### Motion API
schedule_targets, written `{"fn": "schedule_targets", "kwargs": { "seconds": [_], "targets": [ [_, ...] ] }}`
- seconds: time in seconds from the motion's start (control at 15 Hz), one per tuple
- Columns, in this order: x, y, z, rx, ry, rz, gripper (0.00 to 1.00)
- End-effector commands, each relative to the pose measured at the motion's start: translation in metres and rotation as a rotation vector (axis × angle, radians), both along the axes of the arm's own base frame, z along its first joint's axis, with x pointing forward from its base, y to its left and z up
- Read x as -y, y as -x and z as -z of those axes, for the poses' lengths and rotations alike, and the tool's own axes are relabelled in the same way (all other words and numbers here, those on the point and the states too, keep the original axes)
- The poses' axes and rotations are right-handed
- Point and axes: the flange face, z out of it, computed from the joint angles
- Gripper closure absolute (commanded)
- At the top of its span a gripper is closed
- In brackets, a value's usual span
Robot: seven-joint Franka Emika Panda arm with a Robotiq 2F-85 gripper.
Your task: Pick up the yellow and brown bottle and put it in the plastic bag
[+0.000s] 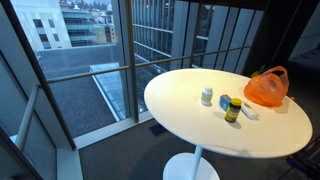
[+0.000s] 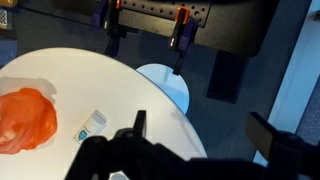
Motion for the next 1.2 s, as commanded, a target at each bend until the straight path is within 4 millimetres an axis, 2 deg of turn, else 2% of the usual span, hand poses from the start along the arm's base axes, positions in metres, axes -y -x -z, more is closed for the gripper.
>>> {"fn": "schedule_targets", "kwargs": {
  "seconds": [0.0,0.27,0.53,0.8,1.13],
  "targets": [
    [0.000,0.000,-0.001,-0.001,0.001,0.000,0.00],
    [0.000,0.000,-0.001,-0.001,0.001,0.000,0.00],
    [-0.002,-0.016,-0.013,0.052,0.003,0.019,0.00],
    [-0.005,-0.041,-0.024,0.120,0.004,0.046,0.00],
    [0.000,-0.091,-0.024,0.156,-0.026,0.119,0.00]
  ]
}}
